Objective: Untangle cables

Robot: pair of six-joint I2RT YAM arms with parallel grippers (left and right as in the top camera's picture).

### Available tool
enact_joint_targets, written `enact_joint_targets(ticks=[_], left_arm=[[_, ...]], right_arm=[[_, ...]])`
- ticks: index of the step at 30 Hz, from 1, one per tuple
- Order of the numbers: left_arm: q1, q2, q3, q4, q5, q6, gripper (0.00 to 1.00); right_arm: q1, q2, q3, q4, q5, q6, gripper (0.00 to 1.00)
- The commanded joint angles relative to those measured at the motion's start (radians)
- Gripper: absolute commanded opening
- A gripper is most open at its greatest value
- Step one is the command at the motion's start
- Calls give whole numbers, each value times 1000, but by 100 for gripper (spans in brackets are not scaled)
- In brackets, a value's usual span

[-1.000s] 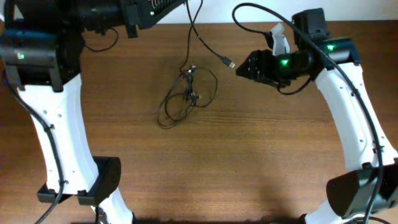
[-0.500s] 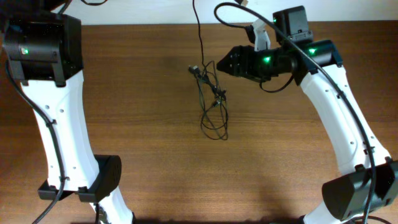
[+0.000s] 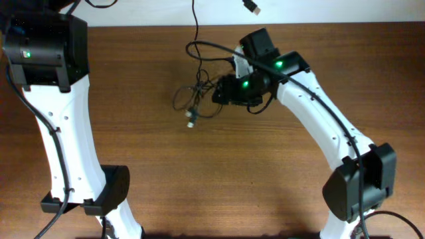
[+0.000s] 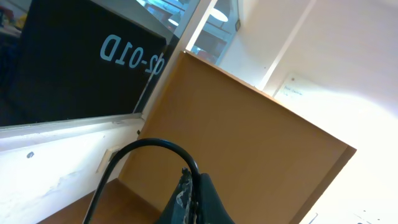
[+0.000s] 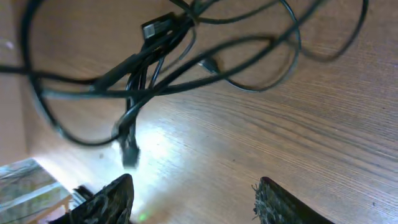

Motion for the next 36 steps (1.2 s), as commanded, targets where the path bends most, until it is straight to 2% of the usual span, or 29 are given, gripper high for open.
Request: enact_joint_targets(ticks=[1,4,7,15,24,28,33,35,36], left_arm=[[2,-6,10,6,12,-2,0],[2,-6,10,6,11,-2,0],[2,-6,10,6,15,-2,0],[2,-6,10,6,23,-2,0],[2,-6,10,6,34,-2,0],[2,-6,10,6,42,-2,0],[2,-5,10,5,57,-1,0],[2,-5,10,-12,67,13,0],[2,-5,10,-37,67,26,0]], right_arm=[[4,34,-10,14,66,5,58],[-26,36,-10,45,61,157,53],[-48,36,-10,115,-78,159,52],[-119,36,-10,265,-285,167,53],[-80,82,-13,214,-397,166,55],[-76,82,-13,128,-341,118,55],[-31,131,-14,148,-240,118,53],[1,164,-14,179,-208,134,49],[13,176,-14,193,-176,166,41]])
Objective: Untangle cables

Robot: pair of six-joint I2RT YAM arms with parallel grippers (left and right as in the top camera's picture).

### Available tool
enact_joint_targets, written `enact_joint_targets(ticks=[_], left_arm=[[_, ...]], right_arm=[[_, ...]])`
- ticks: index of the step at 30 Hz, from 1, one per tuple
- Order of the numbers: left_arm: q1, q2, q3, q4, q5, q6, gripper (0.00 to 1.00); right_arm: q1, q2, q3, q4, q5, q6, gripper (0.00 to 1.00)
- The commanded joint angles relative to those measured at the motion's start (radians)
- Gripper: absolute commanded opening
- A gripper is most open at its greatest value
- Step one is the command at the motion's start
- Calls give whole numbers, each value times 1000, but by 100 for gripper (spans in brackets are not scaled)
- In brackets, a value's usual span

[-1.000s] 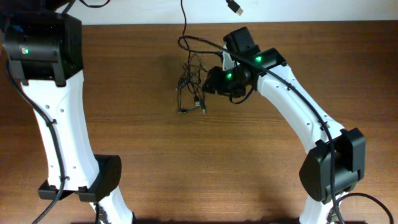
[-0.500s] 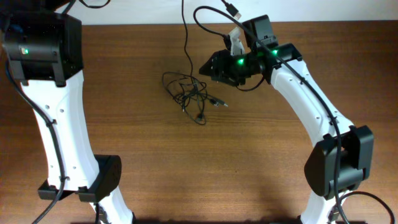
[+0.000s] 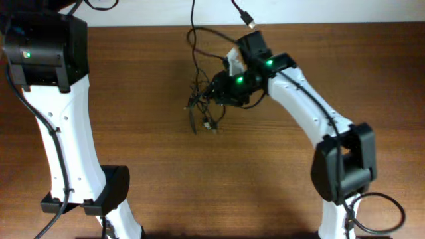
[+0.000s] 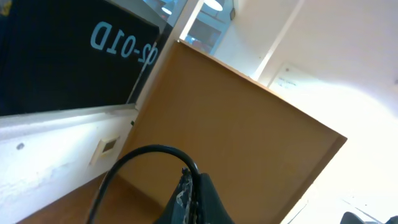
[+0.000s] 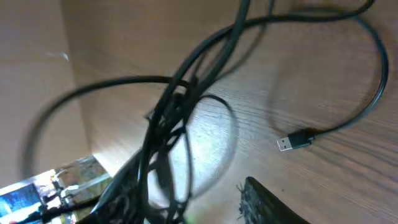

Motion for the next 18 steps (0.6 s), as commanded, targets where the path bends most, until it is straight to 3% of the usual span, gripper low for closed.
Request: enact_joint_targets(ticks=[1,3,5,8,13,18], left_arm=[[2,-5,10,-56,14,32,0],[2,-5,9,-101,14,73,0],[2,-5,9,-126,14,94,0],[2,-5,9,-476,-88,367,0],[2,45,-3,-1116,-598,768,0],[1,309,-38,-1289,-668,927,0]], right_arm=[[37,42,-5,21,108,43,25],[37,42,-5,14,135,42,4],[40,42,-5,-14,135,41,4],[38,-10,-5,-97,219,-5,4],[-26,-226,-5,-244,291,-99,4],[-79,-268,-5,-351,286,-151,4]])
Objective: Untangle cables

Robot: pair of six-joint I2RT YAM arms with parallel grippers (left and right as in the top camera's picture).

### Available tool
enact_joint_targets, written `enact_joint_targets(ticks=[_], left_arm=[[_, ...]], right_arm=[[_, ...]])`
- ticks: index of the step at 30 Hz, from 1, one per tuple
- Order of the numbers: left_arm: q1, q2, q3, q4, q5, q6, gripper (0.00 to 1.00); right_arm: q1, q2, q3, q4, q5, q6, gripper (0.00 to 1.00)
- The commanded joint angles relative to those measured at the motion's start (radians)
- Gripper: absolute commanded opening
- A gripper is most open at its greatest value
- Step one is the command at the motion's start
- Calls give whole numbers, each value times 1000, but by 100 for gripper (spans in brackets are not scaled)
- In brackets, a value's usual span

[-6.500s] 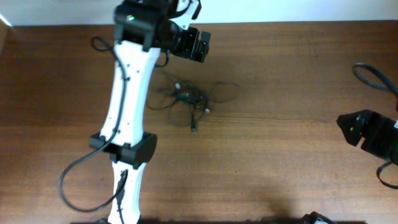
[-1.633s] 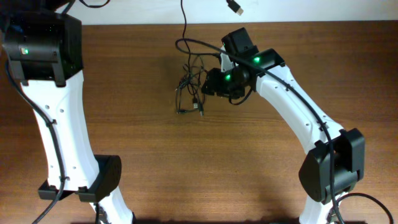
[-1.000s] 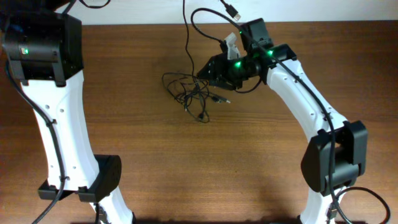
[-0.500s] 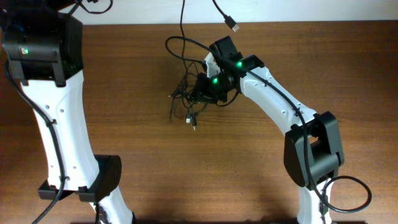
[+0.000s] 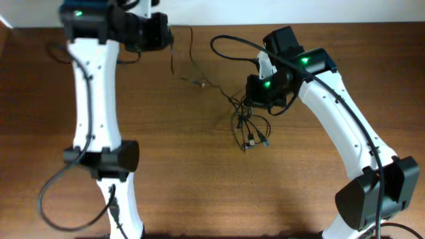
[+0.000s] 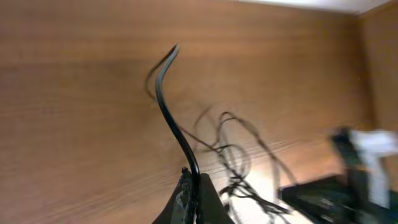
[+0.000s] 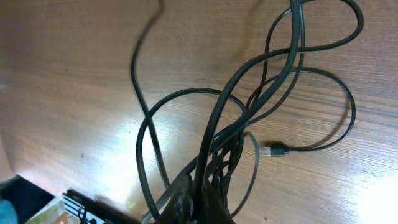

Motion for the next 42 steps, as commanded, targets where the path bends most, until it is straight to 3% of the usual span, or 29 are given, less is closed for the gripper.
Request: enact_joint_targets(ticks=[1,3,5,6,7,8,10,11,13,14,16,17,18,19,21,22,24,26,27,31,36,38,42], left_arm=[[2,137,-2,-97,-35,165,0],[2,184,-56,-92,-35,192,11],[-3,213,-126,-95,-34,260,93],[-27,220,-141,-96,-10,357,100],[-47,220,-142,-96,119,490,99],[-60,220,-143,-96,167,529,98],[-108,220,-161,-97,237,590,72],[-133,220,-175,-97,236,743,99],[-127,220,-177,-92,220,851,99],[-115,220,-176,-93,182,816,99],[-108,220,-176,-89,-72,541,99],[-109,220,-176,-77,-306,278,99],[-109,220,-176,-78,-402,143,92],[-109,220,-176,-77,-443,85,79],[-110,220,-176,-67,-484,54,44],[-111,220,-176,-65,-486,54,38],[-113,220,-176,-63,-401,79,33],[-114,220,-190,-97,212,488,37],[-119,220,-197,-97,301,526,38],[-192,221,-271,-97,333,566,40],[-251,223,-279,-34,333,565,67],[-269,233,-279,-22,333,565,63],[-276,269,-280,-37,305,565,44]], right_arm=[[-3,-33,1,-2,-8,-18,4],[-3,-32,1,-2,-15,-18,4],[-3,-30,1,6,-23,-14,4],[-3,-26,1,18,-26,12,4],[-3,-24,1,33,-49,13,4],[-3,-24,1,40,-60,18,4],[-4,-24,1,65,-95,44,4],[-4,-24,1,81,-97,65,4],[-4,-24,1,84,-97,65,4],[-4,-24,1,81,-92,65,4],[-4,-24,1,82,-89,65,4],[-4,-24,1,81,-85,65,4],[-4,-24,1,80,-85,65,4],[-4,-24,1,77,-85,65,4],[-4,-24,1,69,-84,65,4],[-4,-24,1,67,-82,65,4],[-4,-24,1,66,-82,65,4],[-4,-24,1,67,-82,64,4],[-4,-24,1,66,-82,64,4],[-5,-24,1,67,-82,64,4],[-5,-24,1,69,-83,65,4],[-5,-24,1,66,-83,64,4],[-26,-24,1,61,-88,64,4]])
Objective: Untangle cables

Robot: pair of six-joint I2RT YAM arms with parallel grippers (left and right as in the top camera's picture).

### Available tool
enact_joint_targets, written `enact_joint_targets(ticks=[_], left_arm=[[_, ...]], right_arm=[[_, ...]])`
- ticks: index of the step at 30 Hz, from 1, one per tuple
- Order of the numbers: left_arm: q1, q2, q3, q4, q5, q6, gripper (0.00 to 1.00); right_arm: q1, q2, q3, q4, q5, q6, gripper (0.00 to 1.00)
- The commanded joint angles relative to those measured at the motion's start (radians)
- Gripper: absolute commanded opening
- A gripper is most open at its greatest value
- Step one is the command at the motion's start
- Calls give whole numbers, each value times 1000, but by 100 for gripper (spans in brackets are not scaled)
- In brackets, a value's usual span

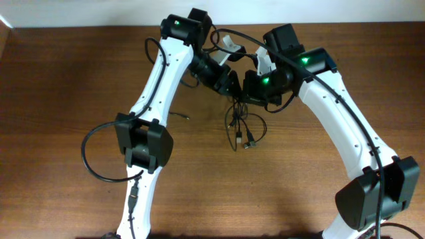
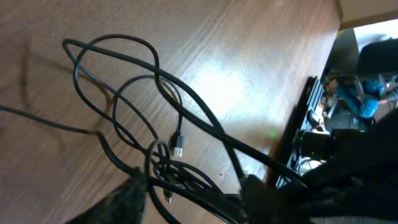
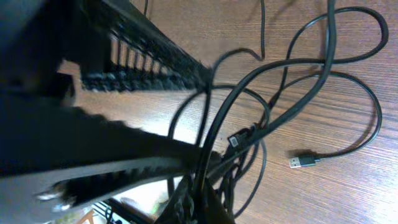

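A tangle of thin black cables (image 1: pixel 240 126) hangs from my right gripper (image 1: pixel 251 89) above the table's middle. In the right wrist view the right gripper (image 3: pixel 196 198) is shut on several strands, with loops (image 3: pixel 292 81) and a USB plug (image 3: pixel 303 161) dangling below. My left gripper (image 1: pixel 226 78) sits close against the right one. It (image 2: pixel 193 191) is open, and strands of the bundle cross between its fingers (image 2: pixel 127 198). More loops (image 2: pixel 124 81) and a small plug (image 2: pixel 178 147) hang beneath it.
A thin loose cable (image 1: pixel 178 115) lies on the wooden table (image 1: pixel 319 192) left of the bundle. The left arm's black body (image 3: pixel 93 93) fills the upper left of the right wrist view. The table's far edge (image 1: pixel 372 25) meets a white wall.
My left gripper was shut on a single cable at the far left of the table's back. It is now open, beside the right gripper, around the bundle. The right gripper kept its hold.
My right gripper stood open over the tangle on the table while the left held a cable end high up. Then the right was at the tangle, then shut on it and raised, with a strand stretched toward the left gripper. Now both grippers meet at the bundle.
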Motion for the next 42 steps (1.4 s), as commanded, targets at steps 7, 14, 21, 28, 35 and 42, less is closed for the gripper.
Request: enact_joint_targets(ticks=[7,14,21,28,35,42], left_arm=[[4,37,-5,4,-12,13,0],[138,37,-5,6,-46,13,0],[109,37,-5,13,142,13,79],[-112,66,-5,356,142,-630,72],[-144,69,-5,369,158,-858,52],[-145,69,-5,354,217,-916,49]], right_arm=[[-140,-24,2,-50,-85,-55,4],[-342,-24,2,-136,-89,-152,4],[-331,-24,2,-119,-126,-162,4],[-331,-24,2,-121,-126,-159,4],[-331,-24,1,-124,-108,-182,4],[-331,-24,1,-124,-99,-182,4]])
